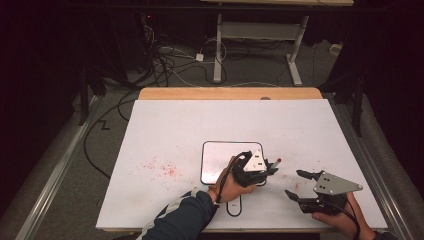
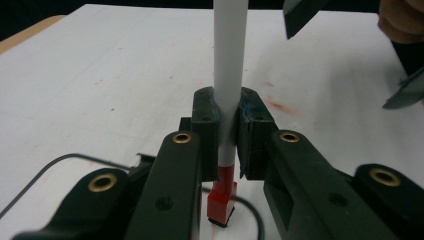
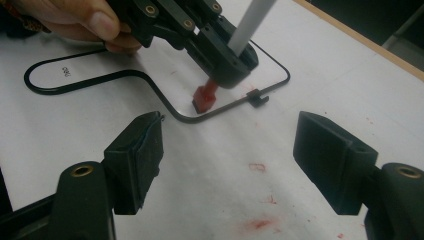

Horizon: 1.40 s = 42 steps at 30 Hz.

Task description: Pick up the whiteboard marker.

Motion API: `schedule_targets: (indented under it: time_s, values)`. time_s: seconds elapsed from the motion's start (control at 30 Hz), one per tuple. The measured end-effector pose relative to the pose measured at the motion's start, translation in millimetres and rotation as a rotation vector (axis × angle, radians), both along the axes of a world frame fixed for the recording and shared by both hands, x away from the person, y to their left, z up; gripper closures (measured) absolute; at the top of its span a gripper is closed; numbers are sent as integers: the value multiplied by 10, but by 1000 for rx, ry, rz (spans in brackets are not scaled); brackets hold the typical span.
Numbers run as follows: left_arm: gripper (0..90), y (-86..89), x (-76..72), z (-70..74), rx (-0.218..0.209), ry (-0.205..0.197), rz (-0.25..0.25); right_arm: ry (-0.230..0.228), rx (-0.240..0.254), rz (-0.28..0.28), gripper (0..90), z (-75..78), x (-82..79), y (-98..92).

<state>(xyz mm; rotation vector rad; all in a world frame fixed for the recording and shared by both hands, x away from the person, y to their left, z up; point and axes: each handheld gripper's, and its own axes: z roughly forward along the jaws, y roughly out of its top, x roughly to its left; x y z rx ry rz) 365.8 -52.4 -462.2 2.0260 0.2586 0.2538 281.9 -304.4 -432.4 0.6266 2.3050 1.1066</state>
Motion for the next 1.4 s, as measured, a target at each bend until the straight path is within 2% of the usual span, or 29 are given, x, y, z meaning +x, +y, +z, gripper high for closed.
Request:
schedule_targets:
  time_s: [0.13,0.37,0.6,0.73,0.83,0.97,1.13,1.23,1.4]
  values:
    - [787,206,14,-17,-18,17,24,-1,-1,-4,290,8,-10,11]
    - [787,455,-77,-19,-2,5,31,-1,-3,1,290,7,2,32]
    - [787,599,-96,-14,13,-4,47,1,-6,10,290,1,14,45]
    - [787,643,-50,-21,2,6,67,0,-7,8,290,0,15,45]
    - [788,567,-2,-19,-2,17,71,3,-7,7,290,-2,15,47]
    - [788,390,66,-2,4,14,49,8,-8,9,290,-9,23,57]
    - [788,180,299,35,17,16,69,9,-11,14,290,-18,28,49]
    - [787,70,443,42,30,2,84,13,-6,12,290,-22,29,39]
    - [787,-55,662,26,2,8,119,11,-7,18,290,-24,19,39]
